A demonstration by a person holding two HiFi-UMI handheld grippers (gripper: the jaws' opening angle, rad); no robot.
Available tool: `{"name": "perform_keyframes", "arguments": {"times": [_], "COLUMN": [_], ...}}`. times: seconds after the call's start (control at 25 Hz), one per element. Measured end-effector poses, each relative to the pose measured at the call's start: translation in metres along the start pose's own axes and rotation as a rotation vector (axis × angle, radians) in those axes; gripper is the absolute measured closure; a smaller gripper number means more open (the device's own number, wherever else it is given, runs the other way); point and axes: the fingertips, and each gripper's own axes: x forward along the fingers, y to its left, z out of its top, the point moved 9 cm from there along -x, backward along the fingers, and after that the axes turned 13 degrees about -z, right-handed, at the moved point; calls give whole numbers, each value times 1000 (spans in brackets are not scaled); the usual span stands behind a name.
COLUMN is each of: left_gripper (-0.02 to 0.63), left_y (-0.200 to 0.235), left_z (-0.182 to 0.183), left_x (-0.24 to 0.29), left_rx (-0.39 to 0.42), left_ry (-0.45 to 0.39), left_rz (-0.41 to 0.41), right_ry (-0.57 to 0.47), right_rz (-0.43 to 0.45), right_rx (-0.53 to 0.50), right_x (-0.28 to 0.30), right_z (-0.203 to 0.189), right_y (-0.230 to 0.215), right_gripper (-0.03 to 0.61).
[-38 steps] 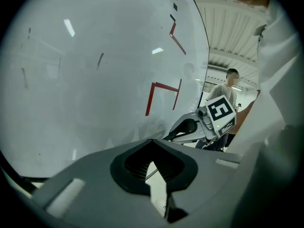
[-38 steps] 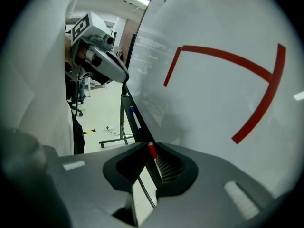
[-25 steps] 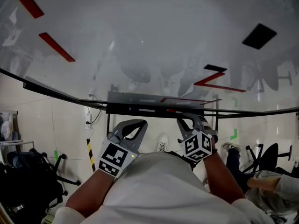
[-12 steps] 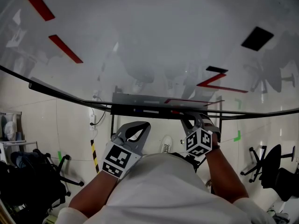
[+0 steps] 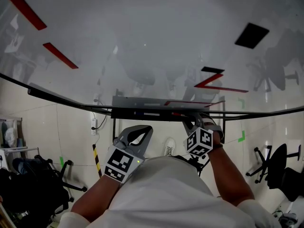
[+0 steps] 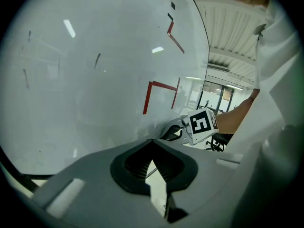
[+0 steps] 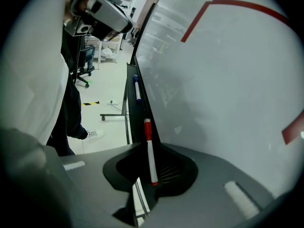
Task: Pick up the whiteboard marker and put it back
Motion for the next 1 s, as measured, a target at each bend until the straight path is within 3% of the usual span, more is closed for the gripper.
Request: {"name": "perform_keyframes", "arguments": {"times": [1.0], "left_gripper": [597], "left_y": [-2], "left_z": [-2], "left_x": [-8], "left_rx": [-7], "left_ry": [-10], "left_rz": [11], "right_ry": [9], "right_rz": [18], "right_rx": [-130], "right_x": [14], "right_z": [6], "right_y": [8], "right_gripper": [538]}}
